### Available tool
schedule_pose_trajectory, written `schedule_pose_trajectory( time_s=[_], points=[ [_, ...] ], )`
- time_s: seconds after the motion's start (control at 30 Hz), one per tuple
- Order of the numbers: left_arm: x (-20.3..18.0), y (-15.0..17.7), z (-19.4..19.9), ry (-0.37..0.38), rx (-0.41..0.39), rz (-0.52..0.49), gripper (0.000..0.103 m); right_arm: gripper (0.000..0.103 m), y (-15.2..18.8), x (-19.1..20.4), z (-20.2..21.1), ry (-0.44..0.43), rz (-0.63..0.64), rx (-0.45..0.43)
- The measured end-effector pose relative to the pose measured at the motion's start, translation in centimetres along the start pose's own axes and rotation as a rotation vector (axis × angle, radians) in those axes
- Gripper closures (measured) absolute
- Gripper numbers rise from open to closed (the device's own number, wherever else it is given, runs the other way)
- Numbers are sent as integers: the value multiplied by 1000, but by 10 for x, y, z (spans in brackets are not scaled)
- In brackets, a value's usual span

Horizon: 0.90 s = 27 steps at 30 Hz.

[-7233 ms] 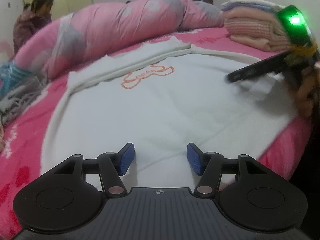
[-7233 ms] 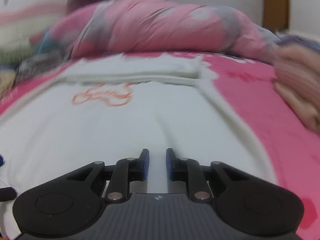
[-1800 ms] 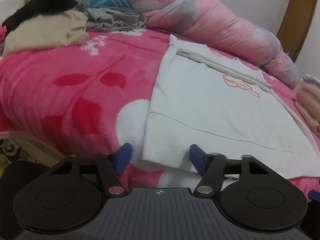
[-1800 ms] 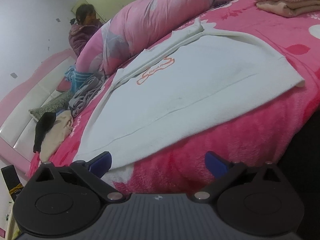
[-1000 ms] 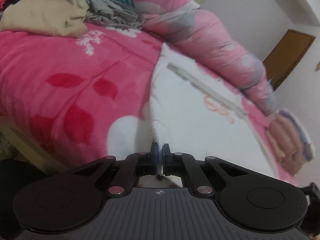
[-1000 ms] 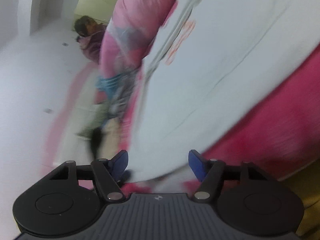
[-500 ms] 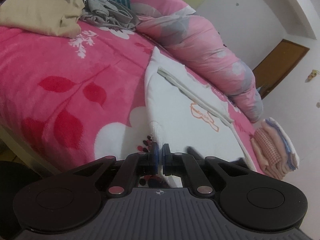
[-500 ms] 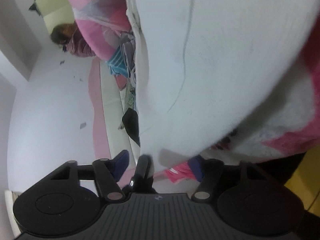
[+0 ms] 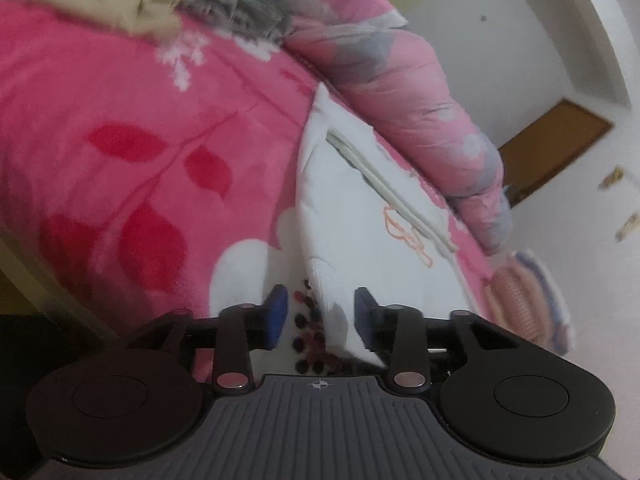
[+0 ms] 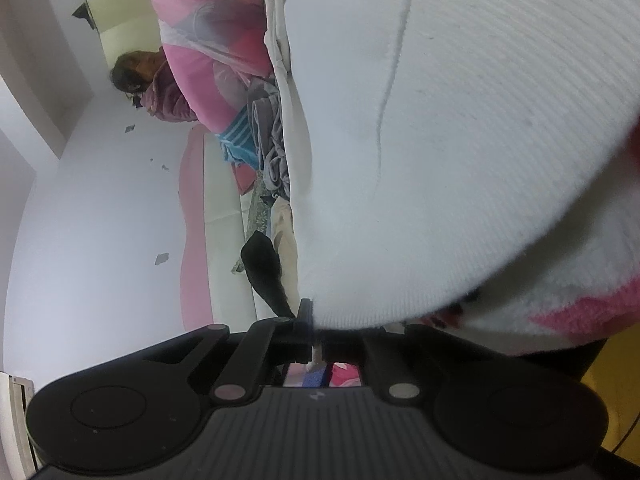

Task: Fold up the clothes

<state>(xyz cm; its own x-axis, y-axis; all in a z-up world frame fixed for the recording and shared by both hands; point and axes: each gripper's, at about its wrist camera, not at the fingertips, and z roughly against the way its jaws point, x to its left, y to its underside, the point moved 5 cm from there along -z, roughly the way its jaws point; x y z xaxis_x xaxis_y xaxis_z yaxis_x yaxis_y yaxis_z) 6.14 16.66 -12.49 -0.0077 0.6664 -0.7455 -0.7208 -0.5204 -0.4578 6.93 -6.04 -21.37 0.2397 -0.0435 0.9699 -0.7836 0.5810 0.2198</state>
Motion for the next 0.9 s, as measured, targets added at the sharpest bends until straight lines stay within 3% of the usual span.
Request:
schedule_pose_trajectory(
  time_s=[0.13, 0.57, 0.67, 0.7, 0.9],
  points=[
    [17, -14, -20, 93, 101, 130, 51, 100, -2, 4, 0, -5, 9, 0],
    [3, -32, -85, 176, 255, 141, 49, 100, 0, 13, 12, -30, 53, 11],
    [-2, -29, -95, 144, 272, 106, 57, 100, 1, 15, 18, -3, 127, 22],
    [-3, -28, -96, 127, 275, 89, 63, 100, 3, 17, 21, 24, 169, 27],
    [-10, -18, -94, 48, 263, -20, 70, 89, 16, 36, 62, 227, 512, 51]
  ],
)
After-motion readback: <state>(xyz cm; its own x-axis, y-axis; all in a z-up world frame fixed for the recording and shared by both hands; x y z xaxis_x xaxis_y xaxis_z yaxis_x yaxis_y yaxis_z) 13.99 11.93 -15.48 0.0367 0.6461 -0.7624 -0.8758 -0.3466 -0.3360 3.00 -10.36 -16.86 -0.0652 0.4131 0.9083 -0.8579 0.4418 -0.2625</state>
